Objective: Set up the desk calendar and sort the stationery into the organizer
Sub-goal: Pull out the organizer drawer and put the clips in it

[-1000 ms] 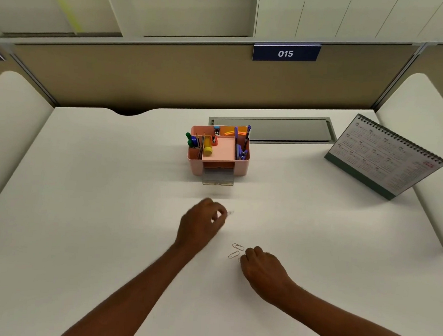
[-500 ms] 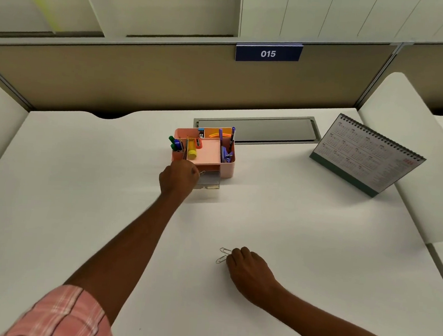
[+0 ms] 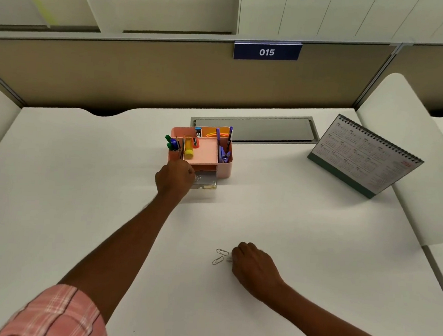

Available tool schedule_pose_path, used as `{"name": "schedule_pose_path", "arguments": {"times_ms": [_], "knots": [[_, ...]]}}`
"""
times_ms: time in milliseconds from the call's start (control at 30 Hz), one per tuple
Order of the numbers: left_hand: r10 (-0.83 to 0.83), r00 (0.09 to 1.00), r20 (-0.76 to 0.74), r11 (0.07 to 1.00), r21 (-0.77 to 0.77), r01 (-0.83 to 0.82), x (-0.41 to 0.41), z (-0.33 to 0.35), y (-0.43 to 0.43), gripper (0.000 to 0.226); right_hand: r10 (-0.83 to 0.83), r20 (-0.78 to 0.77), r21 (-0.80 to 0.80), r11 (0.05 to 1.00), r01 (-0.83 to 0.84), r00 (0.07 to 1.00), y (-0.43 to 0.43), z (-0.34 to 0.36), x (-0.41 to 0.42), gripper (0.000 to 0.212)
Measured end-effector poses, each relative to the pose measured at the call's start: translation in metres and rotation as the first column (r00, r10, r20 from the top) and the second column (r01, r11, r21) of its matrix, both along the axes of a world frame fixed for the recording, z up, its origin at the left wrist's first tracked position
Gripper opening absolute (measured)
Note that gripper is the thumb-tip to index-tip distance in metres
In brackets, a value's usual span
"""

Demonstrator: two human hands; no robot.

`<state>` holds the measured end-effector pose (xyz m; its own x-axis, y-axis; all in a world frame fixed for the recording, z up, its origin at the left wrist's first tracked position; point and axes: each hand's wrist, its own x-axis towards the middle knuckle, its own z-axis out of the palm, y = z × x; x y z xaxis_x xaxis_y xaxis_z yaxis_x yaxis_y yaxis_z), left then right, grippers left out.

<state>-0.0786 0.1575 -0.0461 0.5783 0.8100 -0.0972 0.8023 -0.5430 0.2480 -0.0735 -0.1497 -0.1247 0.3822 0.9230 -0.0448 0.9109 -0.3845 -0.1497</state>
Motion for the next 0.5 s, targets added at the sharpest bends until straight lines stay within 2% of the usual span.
{"name": "schedule_pose_path", "arguments": {"times_ms": [133, 200, 333, 433, 500], "knots": [[0.057, 0.956, 0.288, 0.998, 0.008, -0.062, -0.026, 0.011, -0.035, 0.024, -0.141, -0.110, 0.089, 0.984, 0.152, 0.984, 0.020, 0.024, 0.025, 0.008], [0.037, 0.939, 0.342, 0.999, 0.013, -0.044, -0.050, 0.010, -0.063, 0.022, -0.143, -0.181, 0.098, 0.982, 0.163, 0.973, 0.041, 0.045, 0.041, 0.006], [0.020, 0.960, 0.281, 0.992, -0.129, 0.017, -0.101, -0.017, -0.120, 0.023, -0.089, -0.225, 0.172, 0.976, 0.130, 0.970, 0.096, 0.084, 0.069, 0.011], [-0.053, 0.983, 0.175, 0.971, -0.220, 0.092, -0.128, -0.050, -0.150, 0.036, -0.044, -0.222, 0.244, 0.965, 0.099, 0.974, 0.141, 0.100, 0.084, 0.017], [-0.125, 0.986, 0.108, 0.957, -0.249, 0.149, -0.137, -0.063, -0.164, 0.044, -0.011, -0.161, 0.229, 0.972, 0.048, 0.987, 0.168, 0.105, 0.093, 0.019]]}}
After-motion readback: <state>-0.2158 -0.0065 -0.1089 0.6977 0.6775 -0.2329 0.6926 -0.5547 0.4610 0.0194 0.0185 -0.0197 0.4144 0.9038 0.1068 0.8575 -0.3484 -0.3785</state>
